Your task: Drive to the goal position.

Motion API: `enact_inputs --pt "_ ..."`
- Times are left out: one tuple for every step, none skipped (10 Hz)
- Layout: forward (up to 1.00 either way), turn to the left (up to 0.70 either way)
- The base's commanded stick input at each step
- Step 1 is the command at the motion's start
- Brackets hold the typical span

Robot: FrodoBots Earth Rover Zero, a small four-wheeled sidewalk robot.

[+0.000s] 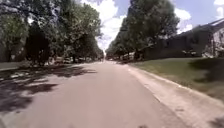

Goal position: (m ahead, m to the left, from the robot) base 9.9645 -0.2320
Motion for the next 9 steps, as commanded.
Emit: enact_inputs --pt "0.7 0.0" --pt "0.7 0.0" --pt "0.7 0.0" --pt "0.7 0.0" --pt "0.7 0.0" --pt "0.7 0.0" --pt "0.7 0.0" --pt "0.7 0.0" --pt "0.7 0.0"
